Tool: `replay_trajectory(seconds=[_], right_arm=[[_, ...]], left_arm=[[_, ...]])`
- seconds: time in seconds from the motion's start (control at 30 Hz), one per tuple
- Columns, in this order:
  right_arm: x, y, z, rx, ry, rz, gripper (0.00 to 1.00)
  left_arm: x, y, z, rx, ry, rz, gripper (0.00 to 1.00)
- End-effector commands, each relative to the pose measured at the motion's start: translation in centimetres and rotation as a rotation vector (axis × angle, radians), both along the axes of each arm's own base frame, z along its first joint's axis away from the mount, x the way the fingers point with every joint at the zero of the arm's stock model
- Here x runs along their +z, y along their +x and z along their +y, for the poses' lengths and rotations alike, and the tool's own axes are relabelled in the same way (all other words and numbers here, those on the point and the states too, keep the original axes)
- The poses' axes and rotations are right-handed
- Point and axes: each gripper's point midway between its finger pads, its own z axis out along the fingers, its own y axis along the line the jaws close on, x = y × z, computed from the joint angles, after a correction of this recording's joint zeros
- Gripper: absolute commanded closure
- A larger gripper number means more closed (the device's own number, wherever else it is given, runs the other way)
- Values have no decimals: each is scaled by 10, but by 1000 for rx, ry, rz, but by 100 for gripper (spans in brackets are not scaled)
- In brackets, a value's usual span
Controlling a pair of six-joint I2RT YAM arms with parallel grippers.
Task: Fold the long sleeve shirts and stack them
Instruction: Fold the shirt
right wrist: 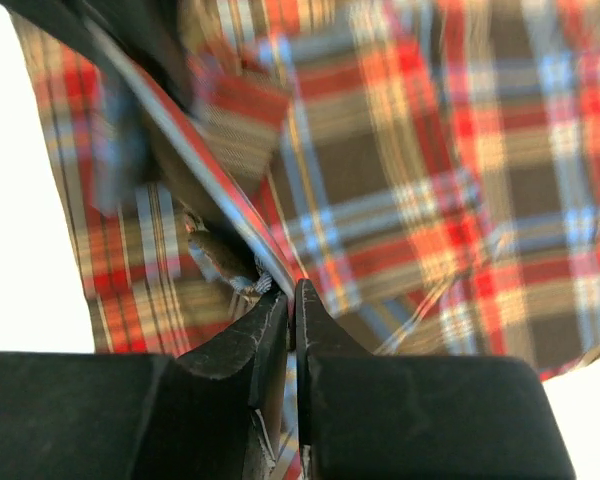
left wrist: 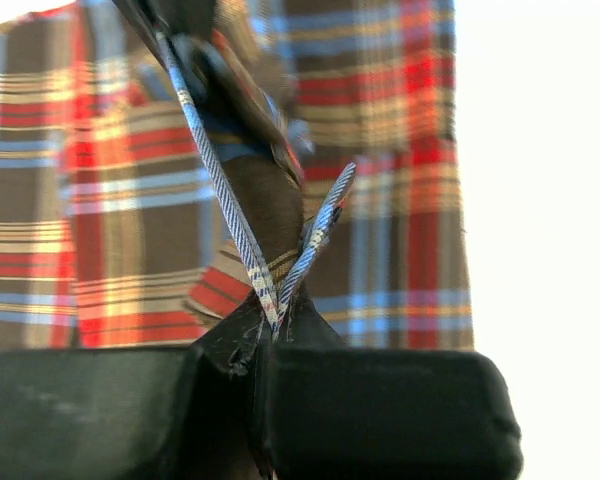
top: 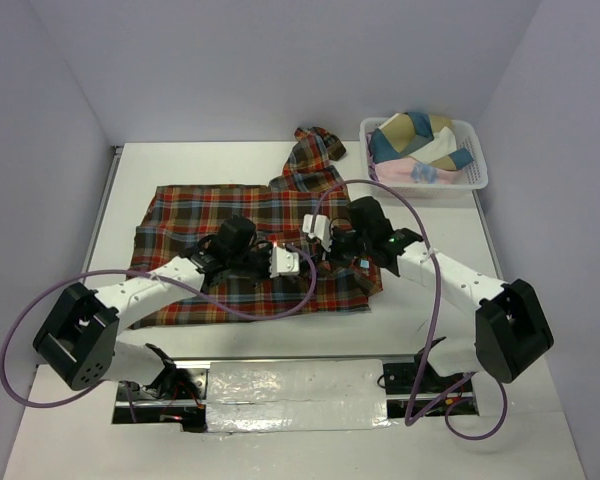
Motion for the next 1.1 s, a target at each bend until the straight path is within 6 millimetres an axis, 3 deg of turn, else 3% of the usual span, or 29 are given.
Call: replay_trajectory(seconds=[0.0, 0.23, 0.4, 0.6, 0.73, 0.87, 1.07], right_arm=[[-21, 1, -31, -104, -139, -5, 88], [-35, -27, -27, -65, -139, 54, 100], [-34, -39, -25, -71, -108, 90, 100], [2, -64, -27, -92, -101, 102, 100], [19, -85, -30, -91, -104, 127, 100], [24, -108, -36, -94, -137, 170, 100], [43, -118, -56, -140, -172, 154, 100]], left_arm=[[-2, -28, 2, -87, 3, 23, 96], [-11, -54, 5, -135, 17, 102, 100], [4, -47, 1, -99, 0, 89, 100], [50, -41, -6, -77, -36, 75, 100], [72, -51, -6, -91, -62, 86, 100], [78, -69, -6, -109, -70, 108, 100], [91, -89, -14, -122, -113, 151, 100]])
